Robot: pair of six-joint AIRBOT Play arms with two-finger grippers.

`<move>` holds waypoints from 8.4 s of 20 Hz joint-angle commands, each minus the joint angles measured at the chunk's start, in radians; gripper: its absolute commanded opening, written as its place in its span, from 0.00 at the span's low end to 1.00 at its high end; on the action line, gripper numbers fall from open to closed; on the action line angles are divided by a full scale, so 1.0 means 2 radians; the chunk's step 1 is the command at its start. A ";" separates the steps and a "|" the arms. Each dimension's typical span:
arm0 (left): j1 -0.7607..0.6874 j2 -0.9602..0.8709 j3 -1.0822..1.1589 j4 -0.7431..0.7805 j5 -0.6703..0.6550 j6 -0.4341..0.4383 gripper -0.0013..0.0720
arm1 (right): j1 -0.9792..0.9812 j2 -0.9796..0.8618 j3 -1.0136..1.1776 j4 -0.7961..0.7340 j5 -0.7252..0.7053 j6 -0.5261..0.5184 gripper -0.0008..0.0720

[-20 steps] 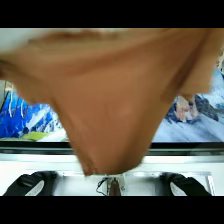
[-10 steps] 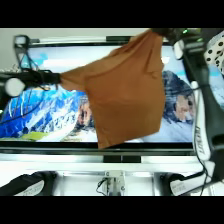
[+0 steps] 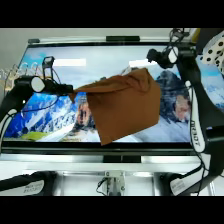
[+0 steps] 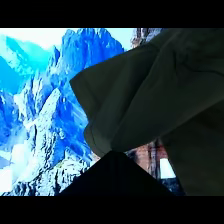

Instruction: Fold the shirts.

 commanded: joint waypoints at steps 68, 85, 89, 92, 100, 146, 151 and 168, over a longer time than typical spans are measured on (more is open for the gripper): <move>0.108 0.221 0.139 0.113 0.034 0.058 0.06 | 0.079 0.422 -0.339 -0.322 0.076 0.107 0.10; 0.115 -0.133 0.131 -0.190 -0.029 0.065 0.80 | -0.051 0.149 -0.345 0.017 -0.170 0.152 0.83; 0.193 -0.133 0.166 -0.164 -0.239 0.086 0.83 | -0.101 0.223 -0.328 -0.002 -0.028 0.038 0.82; 0.230 -0.127 0.095 -0.199 -0.290 0.088 0.83 | -0.139 0.238 -0.330 -0.003 0.127 -0.039 0.77; 0.144 -0.126 -0.106 -0.407 -0.056 0.133 0.56 | -0.144 0.238 -0.349 0.079 0.140 -0.059 0.77; 0.234 0.113 0.322 -0.386 -0.072 0.219 0.06 | -0.120 0.354 -0.088 0.162 -0.030 -0.273 0.10; 0.344 0.248 0.408 -0.330 0.039 0.087 0.06 | -0.120 0.490 -0.031 0.069 -0.111 -0.211 0.10; 0.336 0.240 0.116 -0.247 -0.170 0.176 0.06 | -0.120 0.250 -0.033 -0.014 0.242 -0.181 0.10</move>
